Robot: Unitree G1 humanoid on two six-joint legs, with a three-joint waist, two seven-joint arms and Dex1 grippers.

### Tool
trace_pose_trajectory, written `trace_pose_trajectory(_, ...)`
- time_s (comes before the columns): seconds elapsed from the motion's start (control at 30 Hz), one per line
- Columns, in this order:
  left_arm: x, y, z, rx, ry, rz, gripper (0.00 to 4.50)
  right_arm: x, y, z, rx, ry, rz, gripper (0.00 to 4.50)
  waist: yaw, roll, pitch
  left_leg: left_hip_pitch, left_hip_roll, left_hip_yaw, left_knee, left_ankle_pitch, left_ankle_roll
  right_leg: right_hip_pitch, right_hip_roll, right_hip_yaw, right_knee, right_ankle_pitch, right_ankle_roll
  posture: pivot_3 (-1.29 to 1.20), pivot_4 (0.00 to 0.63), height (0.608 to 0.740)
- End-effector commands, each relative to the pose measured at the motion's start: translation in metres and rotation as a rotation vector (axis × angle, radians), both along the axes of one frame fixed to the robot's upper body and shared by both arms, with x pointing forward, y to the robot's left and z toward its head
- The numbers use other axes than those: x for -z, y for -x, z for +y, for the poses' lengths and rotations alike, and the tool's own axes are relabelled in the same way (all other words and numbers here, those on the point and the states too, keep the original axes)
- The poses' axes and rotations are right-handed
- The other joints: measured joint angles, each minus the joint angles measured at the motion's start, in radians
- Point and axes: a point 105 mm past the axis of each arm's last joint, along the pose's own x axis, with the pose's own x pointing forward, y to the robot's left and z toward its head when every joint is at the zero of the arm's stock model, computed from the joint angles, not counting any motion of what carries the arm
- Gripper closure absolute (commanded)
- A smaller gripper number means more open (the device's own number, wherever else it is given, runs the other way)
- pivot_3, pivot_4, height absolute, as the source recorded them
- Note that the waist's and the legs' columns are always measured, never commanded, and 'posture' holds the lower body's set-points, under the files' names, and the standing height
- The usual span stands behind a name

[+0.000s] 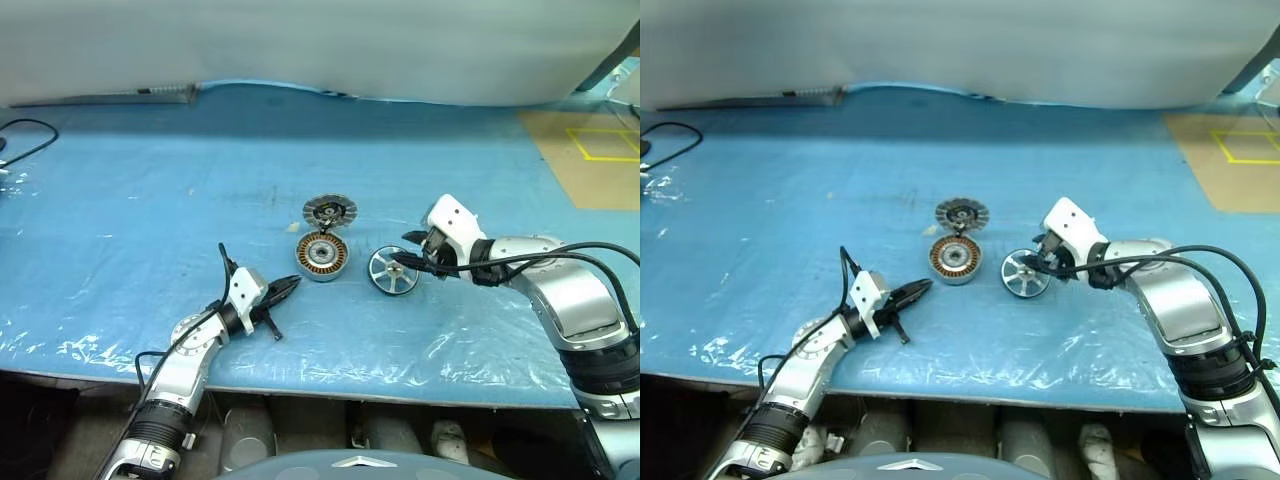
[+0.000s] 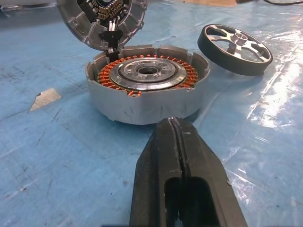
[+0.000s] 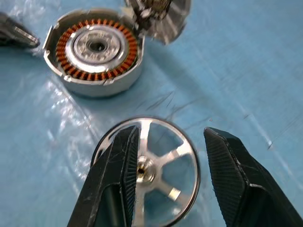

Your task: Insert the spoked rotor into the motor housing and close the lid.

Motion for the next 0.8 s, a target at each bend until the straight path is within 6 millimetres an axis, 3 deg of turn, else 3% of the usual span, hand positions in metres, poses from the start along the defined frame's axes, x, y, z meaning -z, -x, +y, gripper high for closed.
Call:
trace_pose_trajectory(0.03, -0.005, 0.0, -0.003, 0.018, 0.018, -0.019, 4.5, -0.007, 0.004, 0.005, -0.036, 0.008, -0.101, 2.23, -0.002, 0.0, 0.0, 0.0, 0.0, 0.0, 0.0, 0.0, 0.0, 0.0, 0.0, 0.0, 0.0, 0.0, 0.0, 0.0, 0.15, 0.74)
trace_pose_trajectory(0.6, -0.005, 0.0, -0.005, 0.048, 0.013, -0.021, 4.5, 0.031, 0.017, 0.014, -0.028, -0.009, -0.053, 2.23, -0.002, 0.0, 0.0, -0.001, 0.0, 0.0, -0.001, 0.0, 0.0, 0.0, 0.0, 0.0, -0.002, 0.0, 0.0, 0.0, 0.15, 0.74)
trace_pose_trajectory(0.8, -0.006, 0.0, -0.005, 0.046, 0.015, -0.021, 4.5, 0.034, 0.015, 0.014, -0.031, 0.019, -0.069, 2.23, -0.001, 0.0, 0.0, -0.001, 0.0, 0.0, -0.001, 0.0, 0.0, 0.0, 0.0, 0.0, -0.002, 0.0, 0.0, 0.0, 0.15, 0.74)
